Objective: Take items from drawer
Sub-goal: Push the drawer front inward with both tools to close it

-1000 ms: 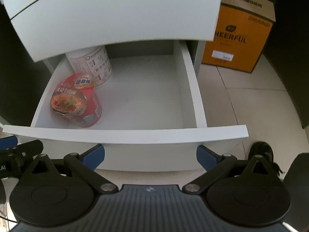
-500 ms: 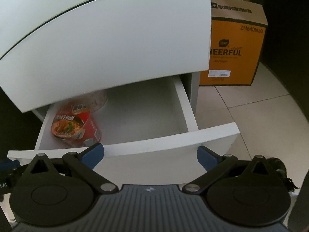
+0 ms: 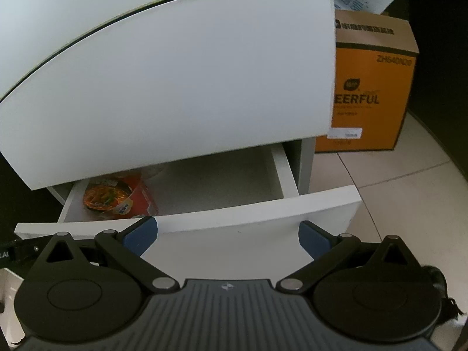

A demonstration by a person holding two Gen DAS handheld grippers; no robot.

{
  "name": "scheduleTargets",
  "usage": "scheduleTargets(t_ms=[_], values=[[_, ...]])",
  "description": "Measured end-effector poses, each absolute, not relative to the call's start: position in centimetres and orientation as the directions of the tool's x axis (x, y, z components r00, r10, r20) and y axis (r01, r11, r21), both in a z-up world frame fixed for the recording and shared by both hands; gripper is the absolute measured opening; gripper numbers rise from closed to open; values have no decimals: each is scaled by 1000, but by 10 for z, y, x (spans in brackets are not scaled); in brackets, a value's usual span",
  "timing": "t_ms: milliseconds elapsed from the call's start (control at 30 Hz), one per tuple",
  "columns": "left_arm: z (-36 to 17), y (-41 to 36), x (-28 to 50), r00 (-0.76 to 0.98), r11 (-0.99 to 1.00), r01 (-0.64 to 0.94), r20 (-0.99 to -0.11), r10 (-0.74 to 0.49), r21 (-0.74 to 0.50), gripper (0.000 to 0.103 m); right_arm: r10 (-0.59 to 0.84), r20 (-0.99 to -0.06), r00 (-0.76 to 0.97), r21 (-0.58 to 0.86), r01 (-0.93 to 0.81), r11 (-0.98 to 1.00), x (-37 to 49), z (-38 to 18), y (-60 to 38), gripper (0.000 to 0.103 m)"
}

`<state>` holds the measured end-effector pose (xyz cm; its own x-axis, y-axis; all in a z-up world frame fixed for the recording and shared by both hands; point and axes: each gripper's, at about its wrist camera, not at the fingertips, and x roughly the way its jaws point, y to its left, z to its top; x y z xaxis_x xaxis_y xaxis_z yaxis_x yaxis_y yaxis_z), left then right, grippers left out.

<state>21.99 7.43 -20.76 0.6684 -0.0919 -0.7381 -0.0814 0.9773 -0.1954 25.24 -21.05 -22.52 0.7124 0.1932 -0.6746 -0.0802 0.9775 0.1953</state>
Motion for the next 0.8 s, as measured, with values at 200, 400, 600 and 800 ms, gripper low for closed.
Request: scheduleTargets(t_ms=[200, 400, 600, 800], values=[[-208, 78, 233, 681, 976, -84, -726, -91, -200, 84, 178, -682, 709, 132, -120, 984, 269, -232, -210, 103], [-209, 77, 244, 694, 977, -84, -715, -83, -196, 84, 171, -680, 713, 121, -121, 985, 288, -235, -211, 103], [-210, 78, 259, 703, 977, -82, -706, -82, -195, 84, 175, -676, 716, 125, -123, 984, 307, -235, -209, 103], [-207, 79, 267, 718, 979, -73, -691, -82, -192, 84, 174, -680, 712, 125, -121, 985, 320, -235, -208, 103]])
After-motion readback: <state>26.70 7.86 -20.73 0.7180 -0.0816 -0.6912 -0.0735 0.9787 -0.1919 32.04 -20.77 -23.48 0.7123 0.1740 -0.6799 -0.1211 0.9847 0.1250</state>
